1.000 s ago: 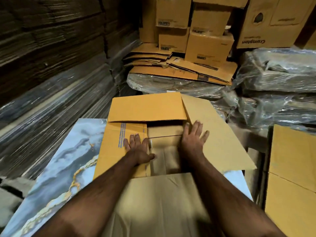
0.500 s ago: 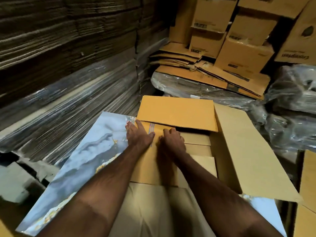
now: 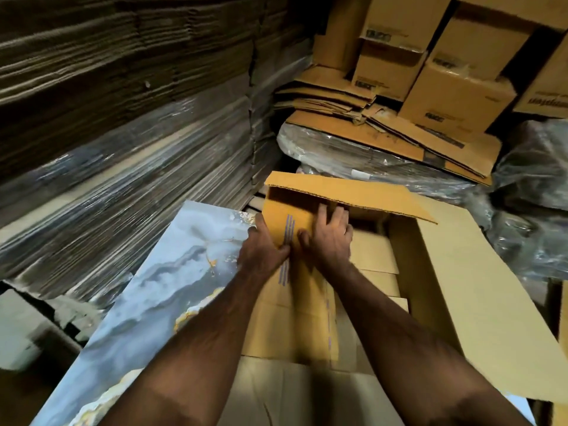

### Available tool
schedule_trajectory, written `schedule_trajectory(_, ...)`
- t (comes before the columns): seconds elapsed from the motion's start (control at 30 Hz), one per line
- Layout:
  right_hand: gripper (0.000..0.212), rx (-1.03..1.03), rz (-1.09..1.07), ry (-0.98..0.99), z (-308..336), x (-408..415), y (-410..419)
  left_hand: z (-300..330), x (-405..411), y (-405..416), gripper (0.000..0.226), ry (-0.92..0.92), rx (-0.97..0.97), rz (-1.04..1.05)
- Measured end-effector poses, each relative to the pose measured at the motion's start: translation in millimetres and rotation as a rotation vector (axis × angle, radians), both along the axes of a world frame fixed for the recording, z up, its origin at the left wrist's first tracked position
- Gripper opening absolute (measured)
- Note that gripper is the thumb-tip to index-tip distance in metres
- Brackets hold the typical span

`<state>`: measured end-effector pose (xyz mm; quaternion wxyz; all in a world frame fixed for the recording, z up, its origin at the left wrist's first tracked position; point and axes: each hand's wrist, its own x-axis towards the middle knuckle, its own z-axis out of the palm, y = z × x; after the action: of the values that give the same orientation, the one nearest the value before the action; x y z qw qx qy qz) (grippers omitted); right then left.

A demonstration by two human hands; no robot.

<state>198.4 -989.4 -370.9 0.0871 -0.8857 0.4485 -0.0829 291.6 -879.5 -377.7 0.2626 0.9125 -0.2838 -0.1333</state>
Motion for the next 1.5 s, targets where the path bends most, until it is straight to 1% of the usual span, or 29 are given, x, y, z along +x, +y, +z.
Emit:
schedule_trajectory(0.1,0.093,-0.032,0.020,-0.001,12,18,-23,-2,1,1,0.103,-0.009,0.017,-0.034)
schedule_trajectory(0.2,0.093,-0.028,0.049,0.034,27,39,-61,-6,3,4,0.105,-0.038,0.032,-0.076)
schedule_trajectory(0.3,0.090,-0.036,0.087,0.159,41,64,-111,-10,3,4,0.103,-0.101,0.054,-0.096)
schedule_trajectory(0.4,0.091,0.059,0.079,0.253,40,80,-143,-12,4,1,0.103,-0.104,0.052,-0.094)
schedule_trajectory(0.5,0.088,0.225,0.016,0.349,23,89,-157,-15,5,2,0.103,-0.113,0.046,-0.101)
schedule_trajectory(0.6,0.089,0.195,-0.013,0.401,7,91,-158,-18,7,2,0.102,-0.099,0.004,-0.103)
schedule_trajectory(0.67,0.090,0.174,-0.002,0.425,8,92,-159,-17,9,0,0.102,-0.085,-0.007,-0.088)
schedule_trajectory(0.73,0.089,0.223,0.007,0.422,12,87,-157,-15,10,0,0.102,-0.069,0.011,-0.083)
schedule_trajectory(0.77,0.087,0.245,0.001,0.367,12,81,-156,-14,10,-1,0.102,-0.059,0.016,-0.090)
schedule_trajectory(0.8,0.084,0.250,-0.004,0.270,11,73,-150,-12,9,-1,0.102,-0.045,0.014,-0.098)
schedule_trajectory(0.9,0.074,0.232,-0.053,-0.109,-8,39,-107,-7,10,-4,0.101,-0.001,-0.001,-0.102)
schedule_trajectory(0.97,0.065,0.337,-0.109,-0.284,-24,13,-67,-4,11,-4,0.099,0.044,-0.020,-0.105)
schedule_trajectory(1.03,0.056,0.468,-0.163,-0.401,-33,-13,-33,-2,10,0,0.097,0.083,-0.072,-0.101)
schedule_trajectory(1.07,0.054,0.537,-0.190,-0.440,-35,-26,-17,-2,10,3,0.095,0.106,-0.106,-0.091)
schedule_trajectory(1.17,0.058,0.704,-0.275,-0.555,-44,-58,14,-1,12,8,0.093,0.254,-0.203,-0.090)
schedule_trajectory(1.27,0.053,0.788,-0.313,-0.713,-45,-72,31,2,11,15,0.094,0.291,-0.249,-0.091)
schedule_trajectory(1.33,0.054,0.825,-0.317,-0.761,-35,-77,38,4,8,22,0.091,0.296,-0.214,-0.109)
schedule_trajectory(1.4,0.058,0.944,-0.270,-0.821,-18,-79,40,8,13,28,0.084,0.311,-0.173,-0.117)
schedule_trajectory(1.43,0.060,1.049,-0.272,-0.904,-10,-82,38,11,17,30,0.081,0.319,-0.169,-0.124)
schedule_trajectory(1.5,0.065,1.238,-0.302,-1.168,2,-85,35,27,20,37,0.074,0.324,-0.156,-0.158)
